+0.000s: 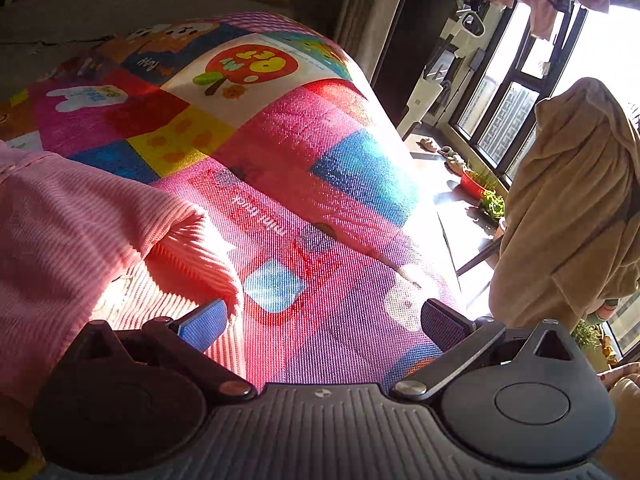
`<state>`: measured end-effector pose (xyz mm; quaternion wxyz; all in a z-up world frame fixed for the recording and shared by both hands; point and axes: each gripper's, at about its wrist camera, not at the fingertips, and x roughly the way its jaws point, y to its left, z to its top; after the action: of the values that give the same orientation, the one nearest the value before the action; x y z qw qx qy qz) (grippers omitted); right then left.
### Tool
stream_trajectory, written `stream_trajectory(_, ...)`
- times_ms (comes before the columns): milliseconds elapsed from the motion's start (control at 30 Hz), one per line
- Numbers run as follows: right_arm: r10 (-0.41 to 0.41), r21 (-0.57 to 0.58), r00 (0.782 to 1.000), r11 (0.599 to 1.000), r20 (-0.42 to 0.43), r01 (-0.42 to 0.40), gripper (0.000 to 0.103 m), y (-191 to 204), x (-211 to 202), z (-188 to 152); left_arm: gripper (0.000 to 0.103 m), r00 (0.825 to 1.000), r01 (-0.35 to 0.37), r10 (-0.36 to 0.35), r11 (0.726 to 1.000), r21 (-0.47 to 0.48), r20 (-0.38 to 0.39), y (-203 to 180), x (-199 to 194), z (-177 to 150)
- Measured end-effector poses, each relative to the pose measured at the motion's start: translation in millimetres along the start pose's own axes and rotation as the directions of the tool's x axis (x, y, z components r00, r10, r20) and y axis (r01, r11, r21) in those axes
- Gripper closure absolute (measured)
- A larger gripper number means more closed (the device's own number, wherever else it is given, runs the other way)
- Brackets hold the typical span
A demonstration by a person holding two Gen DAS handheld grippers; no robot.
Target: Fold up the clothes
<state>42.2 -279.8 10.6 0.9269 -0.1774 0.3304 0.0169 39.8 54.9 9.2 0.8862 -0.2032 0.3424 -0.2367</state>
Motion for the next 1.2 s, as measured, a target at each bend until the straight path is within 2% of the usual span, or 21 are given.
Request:
stream_trajectory(100,0.091,-0.013,0.996,0.996,-0.016,-0.091,0.0,4.6,-15.0,-8.0,0.0,1.0,0.002,-0.002,1.0,-0.01,0.002,0.7,-0.2,-0.4)
stream_trajectory(200,0.038,-0.11,0.997,0.993,-0.074,-0.046,0.0,15.7,-14.3,-26.1,0.0,1.0,0.005,-0.005,1.0,-0.022,0.004,1.5,-1.3,-1.6)
stream_trajectory(233,0.023,-0.111,0.999,0.993,-0.046,-0.028,0.0,14.2,-17.5,-30.4,0.0,1.0,0.006,-0.006,1.0,-0.026,0.004,1.7,-1.7,-2.0)
stream_trajectory(333,-0.058,-0.117,0.997,0.992,-0.049,0.052,0.0,8.8,-14.3,-29.8,0.0,1.0,0.004,-0.004,0.999,-0.04,0.001,1.1,-2.5,-2.5)
stream_trajectory(400,-0.169,-0.179,0.985,0.97,-0.02,0.163,0.0,11.5,-7.3,-31.2,0.0,1.0,0.001,-0.001,0.998,-0.059,-0.001,0.7,-4.7,-4.2)
stream_trajectory(500,-0.229,-0.224,0.973,0.949,0.0,0.223,0.0,14.0,-2.9,-29.5,0.0,1.0,-0.007,0.006,0.998,-0.061,-0.015,-1.9,-11.3,-10.0)
stream_trajectory(600,-0.089,-0.139,0.995,0.986,0.044,0.095,0.0,14.4,-22.9,-14.5,0.0,0.999,-0.029,0.028,0.999,-0.029,-0.031,-5.1,-20.6,-16.0)
stream_trajectory(667,0.026,-0.093,0.993,0.996,0.115,-0.015,0.0,21.1,-40.9,-2.0,0.0,0.996,-0.082,0.082,0.997,0.017,-0.031,-8.8,-28.8,-19.6)
stream_trajectory(767,0.164,-0.079,0.964,0.986,0.211,-0.15,0.0,41.6,-59.1,15.8,0.0,0.979,-0.204,0.205,0.972,0.12,0.004,-18.0,-39.5,-21.7)
stream_trajectory(833,0.263,-0.082,0.939,0.965,0.223,-0.25,0.0,60.4,-61.0,25.1,0.0,0.963,-0.27,0.268,0.943,0.193,0.034,-24.4,-43.7,-22.0)
stream_trajectory(900,0.338,-0.112,0.92,0.94,0.198,-0.321,0.0,84.7,-55.4,28.9,0.0,0.948,-0.315,0.318,0.921,0.23,0.024,-25.1,-38.7,-23.1)
stream_trajectory(933,0.356,-0.143,0.918,0.932,0.178,-0.333,0.0,98.4,-51.1,27.2,0.0,0.939,-0.337,0.343,0.908,0.248,0.02,-25.3,-36.1,-23.7)
stream_trajectory(1033,0.353,-0.228,0.931,0.917,0.087,-0.327,0.0,128.0,-38.2,8.0,0.0,0.907,-0.396,0.421,0.876,0.276,-0.032,-17.5,-23.3,-30.0)
stream_trajectory(1067,0.35,-0.247,0.934,0.913,0.07,-0.324,0.0,133.9,-36.3,1.2,0.0,0.902,-0.402,0.43,0.871,0.283,-0.043,-14.0,-21.4,-32.9)
stream_trajectory(1100,0.354,-0.246,0.931,0.914,0.091,-0.324,0.0,130.9,-40.3,-2.8,0.0,0.905,-0.396,0.423,0.872,0.287,-0.035,-11.6,-22.6,-34.8)
stream_trajectory(1200,0.387,-0.255,0.921,0.896,0.051,-0.363,0.0,116.7,-46.9,-8.5,0.0,0.923,-0.361,0.383,0.892,0.272,-0.029,-8.7,-32.0,-31.6)
